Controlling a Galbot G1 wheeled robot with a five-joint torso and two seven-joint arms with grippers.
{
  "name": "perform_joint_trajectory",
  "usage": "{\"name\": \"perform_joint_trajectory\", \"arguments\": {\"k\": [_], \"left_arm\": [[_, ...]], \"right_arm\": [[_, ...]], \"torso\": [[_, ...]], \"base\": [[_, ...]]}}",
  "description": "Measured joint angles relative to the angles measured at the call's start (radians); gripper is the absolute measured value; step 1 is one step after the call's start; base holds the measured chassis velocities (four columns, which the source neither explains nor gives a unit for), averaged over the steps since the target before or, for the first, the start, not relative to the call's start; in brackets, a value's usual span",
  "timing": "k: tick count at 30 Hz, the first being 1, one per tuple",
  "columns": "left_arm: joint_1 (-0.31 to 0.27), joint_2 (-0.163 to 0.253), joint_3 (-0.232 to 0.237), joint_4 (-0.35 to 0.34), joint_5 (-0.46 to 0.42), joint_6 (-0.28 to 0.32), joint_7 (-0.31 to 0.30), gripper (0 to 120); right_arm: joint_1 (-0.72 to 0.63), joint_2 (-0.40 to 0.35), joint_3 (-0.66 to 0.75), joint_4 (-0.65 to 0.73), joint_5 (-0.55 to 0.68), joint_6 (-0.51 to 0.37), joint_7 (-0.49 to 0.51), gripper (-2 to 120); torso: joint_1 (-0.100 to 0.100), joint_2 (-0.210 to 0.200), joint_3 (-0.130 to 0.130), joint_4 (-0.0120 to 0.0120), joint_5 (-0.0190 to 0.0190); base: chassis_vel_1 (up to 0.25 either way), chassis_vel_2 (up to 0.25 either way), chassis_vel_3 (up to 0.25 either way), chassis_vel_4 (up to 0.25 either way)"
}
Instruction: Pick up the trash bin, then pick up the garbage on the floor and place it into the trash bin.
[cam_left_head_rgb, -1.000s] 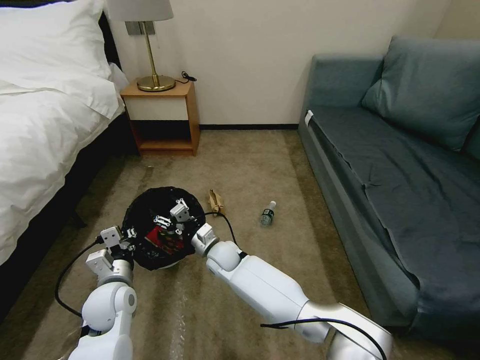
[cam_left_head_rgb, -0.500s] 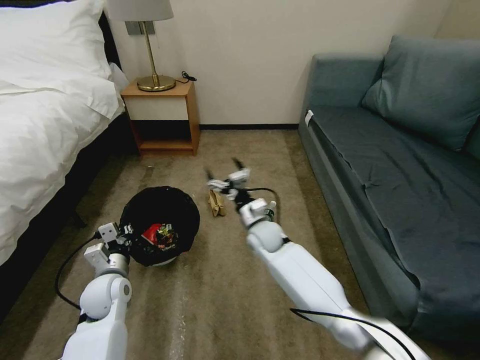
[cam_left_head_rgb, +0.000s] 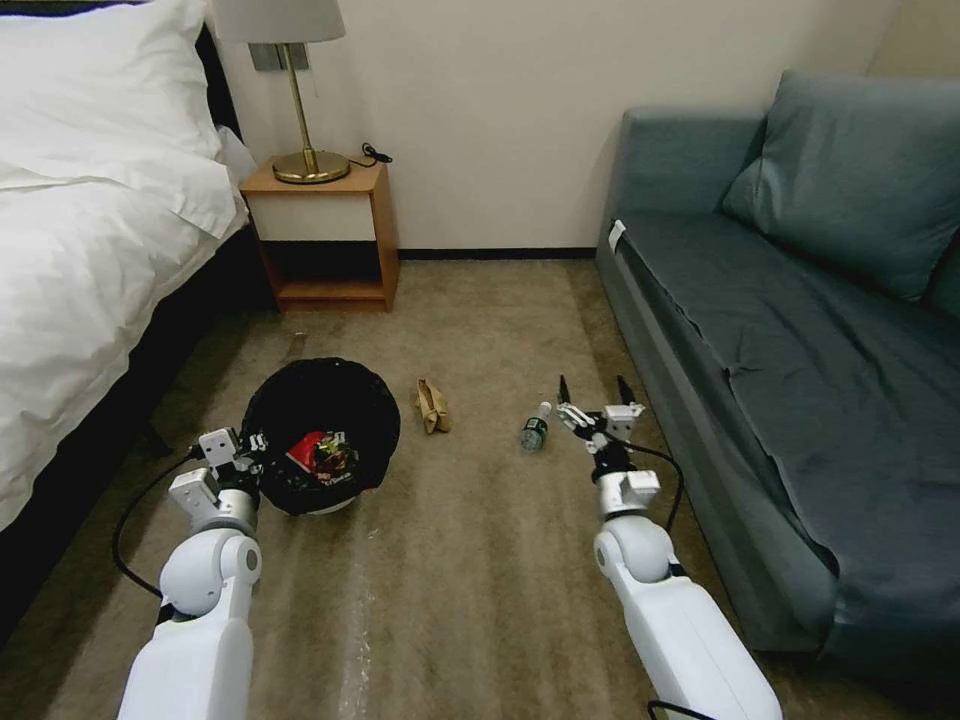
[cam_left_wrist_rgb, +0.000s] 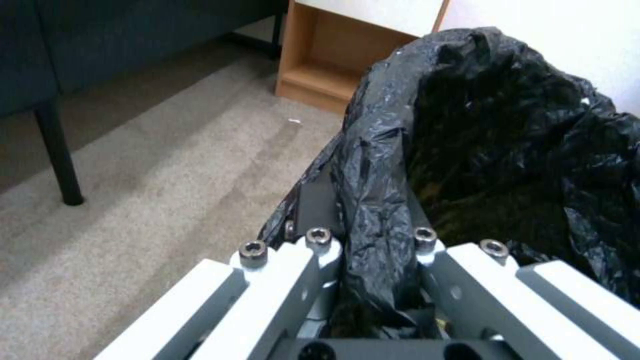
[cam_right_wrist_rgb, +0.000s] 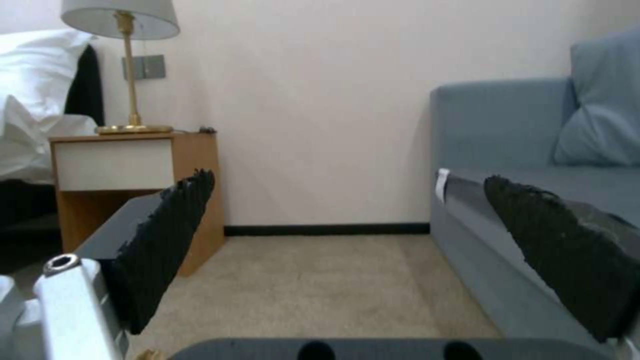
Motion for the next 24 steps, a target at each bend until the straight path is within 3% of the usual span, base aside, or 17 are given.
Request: {"name": "perform_joint_trajectory", "arguments": {"k": [5, 24], "left_arm": [[0.011, -0.006, -0.002, -0.002, -0.003, 0.0, -0.001, 4], [0.048, -0.019, -0.01, -0.039, 0.014, 0.0, -0.005, 4]], "right_arm": [[0.007, 0.009, 0.009, -0.038, -0.041, 0.037, -0.01, 100], [0.023, 0.022, 0.017, -0.053, -0.027, 0.022, -0.019, 100]], "torso": [[0.0, 0.0, 0.0, 0.0001, -0.0001], [0.0, 0.0, 0.0, 0.0001, -0.0002]], "base": [[0.0, 0.0, 0.0, 0.0], [0.0, 0.0, 0.0, 0.0]]}}
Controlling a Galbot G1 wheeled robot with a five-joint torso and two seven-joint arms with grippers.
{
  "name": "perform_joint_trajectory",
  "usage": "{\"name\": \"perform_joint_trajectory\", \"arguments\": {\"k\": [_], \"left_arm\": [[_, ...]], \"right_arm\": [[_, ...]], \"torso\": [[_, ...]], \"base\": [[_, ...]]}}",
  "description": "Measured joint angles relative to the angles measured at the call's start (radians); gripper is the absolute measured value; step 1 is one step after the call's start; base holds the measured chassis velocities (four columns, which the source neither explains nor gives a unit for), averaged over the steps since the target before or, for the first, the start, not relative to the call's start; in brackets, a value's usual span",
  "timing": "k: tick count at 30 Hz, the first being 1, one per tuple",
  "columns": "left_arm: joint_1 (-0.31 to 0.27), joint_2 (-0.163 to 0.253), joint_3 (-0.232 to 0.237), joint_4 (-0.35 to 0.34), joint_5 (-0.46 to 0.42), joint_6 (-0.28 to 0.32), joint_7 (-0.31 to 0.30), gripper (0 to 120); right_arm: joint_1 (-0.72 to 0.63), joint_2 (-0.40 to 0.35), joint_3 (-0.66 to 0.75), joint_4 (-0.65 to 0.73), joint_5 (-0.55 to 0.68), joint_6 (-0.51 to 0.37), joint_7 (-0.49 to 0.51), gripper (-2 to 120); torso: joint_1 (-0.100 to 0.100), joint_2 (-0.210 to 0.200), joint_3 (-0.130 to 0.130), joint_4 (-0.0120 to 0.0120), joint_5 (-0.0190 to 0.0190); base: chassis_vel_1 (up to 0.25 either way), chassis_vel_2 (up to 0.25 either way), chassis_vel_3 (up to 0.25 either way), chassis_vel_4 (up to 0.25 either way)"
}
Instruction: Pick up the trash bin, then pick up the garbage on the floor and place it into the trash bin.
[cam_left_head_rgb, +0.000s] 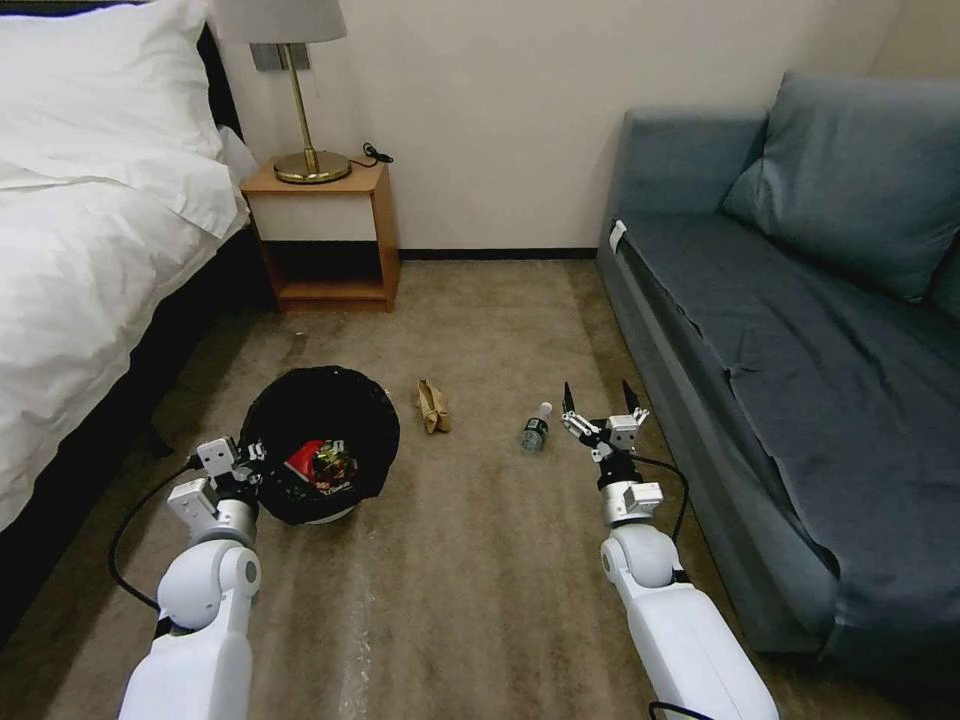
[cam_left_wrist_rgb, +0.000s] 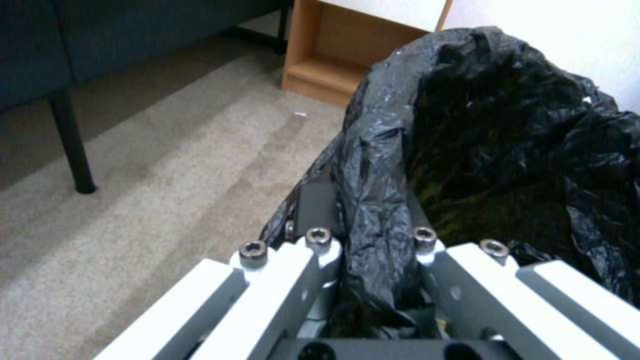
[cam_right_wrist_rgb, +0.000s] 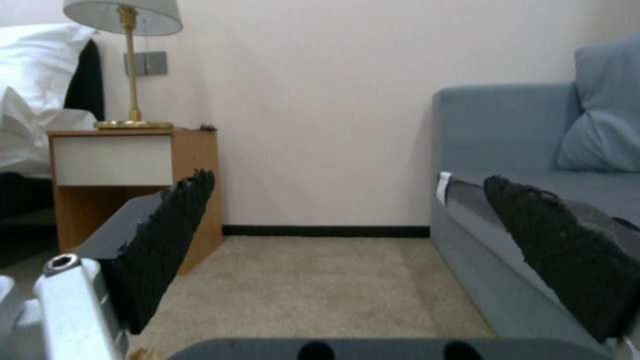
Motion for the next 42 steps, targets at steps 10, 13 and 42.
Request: {"name": "perform_joint_trajectory", "arguments": {"k": [10, 13, 42], "left_arm": [[0.007, -0.009, -0.001, -0.009, 0.001, 0.0, -0.001, 4], [0.008, -0.011, -0.001, -0.009, 0.001, -0.001, -0.001, 4], [0.016, -0.017, -0.003, -0.006, 0.003, -0.003, -0.002, 4]], "right_arm": [[-0.005, 0.002, 0.008, -0.004, 0.007, 0.005, -0.008, 100], [-0.002, 0.002, 0.012, -0.005, 0.007, 0.006, -0.008, 100], [0.0, 0.009, 0.006, -0.03, 0.005, 0.006, -0.011, 100]], "torso": [[0.0, 0.0, 0.0, 0.0, 0.0], [0.0, 0.0, 0.0, -0.0001, 0.0], [0.0, 0.0, 0.0, 0.0, -0.0001]], "base": [[-0.089, 0.083, 0.079, -0.082], [-0.148, 0.137, 0.154, -0.144], [-0.115, 0.118, 0.111, -0.118]]}}
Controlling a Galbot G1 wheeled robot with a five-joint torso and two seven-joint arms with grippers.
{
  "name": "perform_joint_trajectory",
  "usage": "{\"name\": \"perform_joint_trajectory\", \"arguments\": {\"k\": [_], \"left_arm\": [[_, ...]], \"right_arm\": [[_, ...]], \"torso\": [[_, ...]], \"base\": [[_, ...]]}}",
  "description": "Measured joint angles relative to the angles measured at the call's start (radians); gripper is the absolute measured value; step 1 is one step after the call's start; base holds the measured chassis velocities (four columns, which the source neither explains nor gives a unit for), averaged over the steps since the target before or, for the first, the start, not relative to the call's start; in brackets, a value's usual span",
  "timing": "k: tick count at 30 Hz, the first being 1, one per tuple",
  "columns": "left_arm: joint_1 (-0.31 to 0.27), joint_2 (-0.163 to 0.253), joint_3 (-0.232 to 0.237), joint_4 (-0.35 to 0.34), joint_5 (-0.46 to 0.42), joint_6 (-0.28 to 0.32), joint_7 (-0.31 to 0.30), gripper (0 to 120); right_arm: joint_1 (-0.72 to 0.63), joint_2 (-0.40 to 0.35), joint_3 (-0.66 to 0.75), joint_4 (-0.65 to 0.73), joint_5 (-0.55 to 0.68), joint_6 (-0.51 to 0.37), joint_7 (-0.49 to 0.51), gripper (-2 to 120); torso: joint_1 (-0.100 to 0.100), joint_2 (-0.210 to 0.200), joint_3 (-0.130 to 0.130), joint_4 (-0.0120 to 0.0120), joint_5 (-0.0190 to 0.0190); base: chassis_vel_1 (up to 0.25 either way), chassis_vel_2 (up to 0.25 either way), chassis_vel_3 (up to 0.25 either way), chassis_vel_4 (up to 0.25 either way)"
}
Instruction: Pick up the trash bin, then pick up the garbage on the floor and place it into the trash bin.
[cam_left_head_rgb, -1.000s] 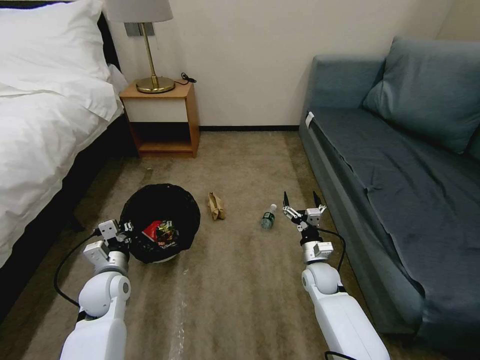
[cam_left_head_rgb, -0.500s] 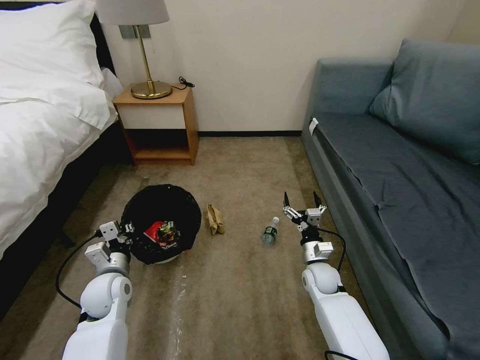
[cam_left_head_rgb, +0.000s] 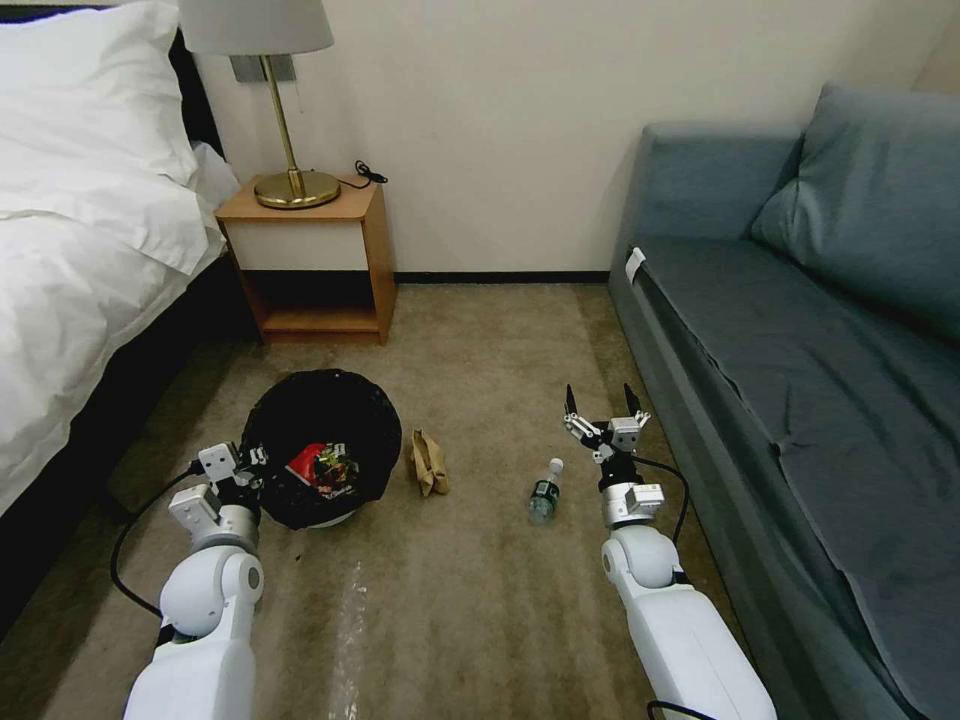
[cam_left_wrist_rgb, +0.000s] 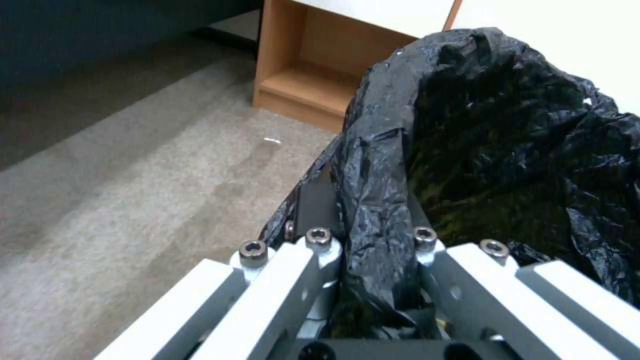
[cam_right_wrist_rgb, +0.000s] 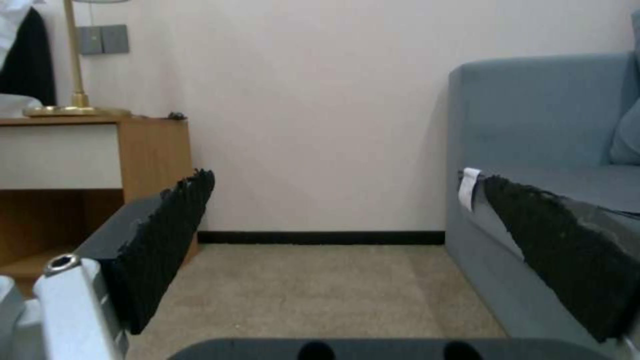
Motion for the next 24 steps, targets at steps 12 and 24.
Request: {"name": "perform_joint_trajectory", "arguments": {"k": [12, 24], "left_arm": [[0.007, -0.001, -0.005, -0.004, -0.001, -0.002, 0.001, 4], [0.014, -0.006, -0.012, -0.007, -0.004, -0.007, 0.001, 4]], "right_arm": [[-0.002, 0.001, -0.006, -0.001, -0.002, -0.001, 0.0, 100], [-0.001, -0.001, -0.032, -0.01, -0.002, -0.007, 0.0, 100]], "torso": [[0.0, 0.0, 0.0, 0.0001, 0.0001], [0.0, 0.0, 0.0, 0.0, 0.0001]], "base": [[-0.087, 0.094, 0.09, -0.088], [-0.095, 0.092, 0.085, -0.094]]}}
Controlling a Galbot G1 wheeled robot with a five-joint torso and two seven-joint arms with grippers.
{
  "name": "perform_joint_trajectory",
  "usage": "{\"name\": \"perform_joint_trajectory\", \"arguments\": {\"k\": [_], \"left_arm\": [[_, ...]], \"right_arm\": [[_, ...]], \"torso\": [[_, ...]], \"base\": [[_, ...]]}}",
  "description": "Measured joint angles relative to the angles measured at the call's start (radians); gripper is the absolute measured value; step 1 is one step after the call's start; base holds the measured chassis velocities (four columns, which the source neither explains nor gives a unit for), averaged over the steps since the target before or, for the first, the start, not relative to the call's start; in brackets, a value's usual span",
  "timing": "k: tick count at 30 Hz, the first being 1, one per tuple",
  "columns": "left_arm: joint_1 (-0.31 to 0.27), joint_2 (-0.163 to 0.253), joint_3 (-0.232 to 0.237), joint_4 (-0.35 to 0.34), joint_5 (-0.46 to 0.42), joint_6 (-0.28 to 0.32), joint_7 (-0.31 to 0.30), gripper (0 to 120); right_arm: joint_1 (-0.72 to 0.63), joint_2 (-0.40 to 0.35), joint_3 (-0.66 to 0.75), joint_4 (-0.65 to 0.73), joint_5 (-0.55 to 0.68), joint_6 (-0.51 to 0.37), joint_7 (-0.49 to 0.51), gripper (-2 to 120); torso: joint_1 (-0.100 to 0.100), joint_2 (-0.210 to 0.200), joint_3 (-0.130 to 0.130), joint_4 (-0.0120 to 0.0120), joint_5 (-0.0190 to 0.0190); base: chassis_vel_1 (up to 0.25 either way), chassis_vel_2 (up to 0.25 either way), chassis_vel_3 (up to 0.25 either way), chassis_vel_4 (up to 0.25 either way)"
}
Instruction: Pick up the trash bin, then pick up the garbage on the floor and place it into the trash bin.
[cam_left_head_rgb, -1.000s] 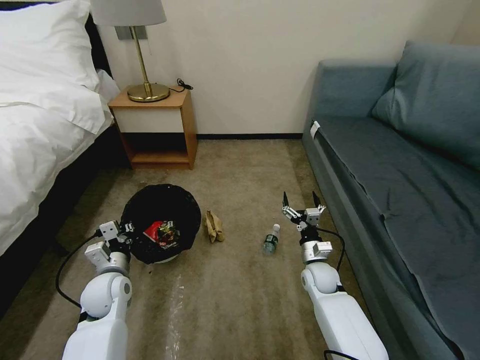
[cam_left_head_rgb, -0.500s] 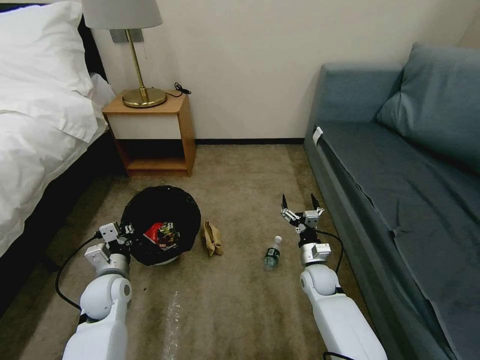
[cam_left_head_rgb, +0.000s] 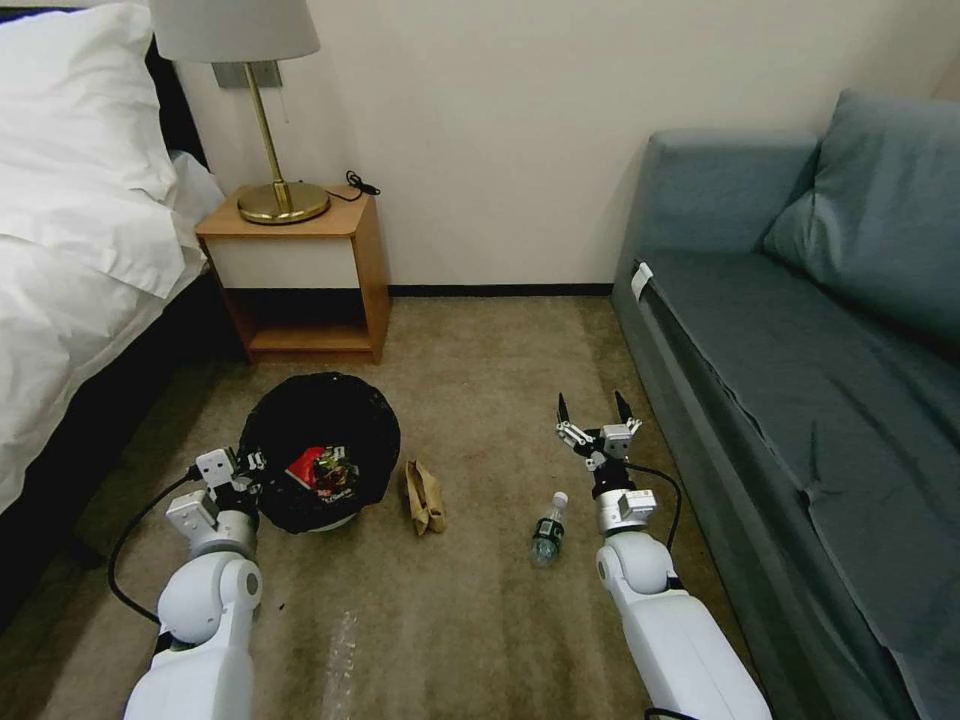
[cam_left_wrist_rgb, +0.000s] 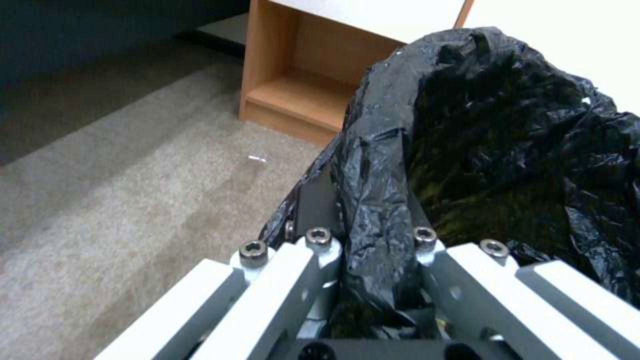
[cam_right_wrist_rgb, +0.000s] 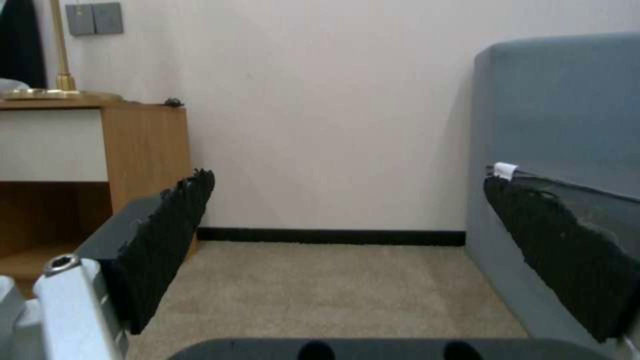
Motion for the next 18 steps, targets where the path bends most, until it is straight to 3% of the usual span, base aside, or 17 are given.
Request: {"name": "perform_joint_trajectory", "arguments": {"k": [10, 18], "left_arm": [[0.003, 0.001, -0.007, 0.009, -0.011, -0.003, 0.001, 4], [0.007, 0.006, -0.013, 0.009, -0.02, -0.004, 0.001, 4]], "right_arm": [[0.008, 0.003, -0.04, -0.023, -0.003, -0.038, 0.02, 100], [0.012, -0.021, -0.102, -0.023, 0.051, -0.105, 0.065, 100]], "torso": [[0.0, 0.0, 0.0, 0.0002, 0.0], [0.0, 0.0, 0.0, -0.0001, 0.0]], "base": [[-0.092, 0.108, 0.095, -0.095], [-0.048, 0.044, 0.048, -0.042]]}}
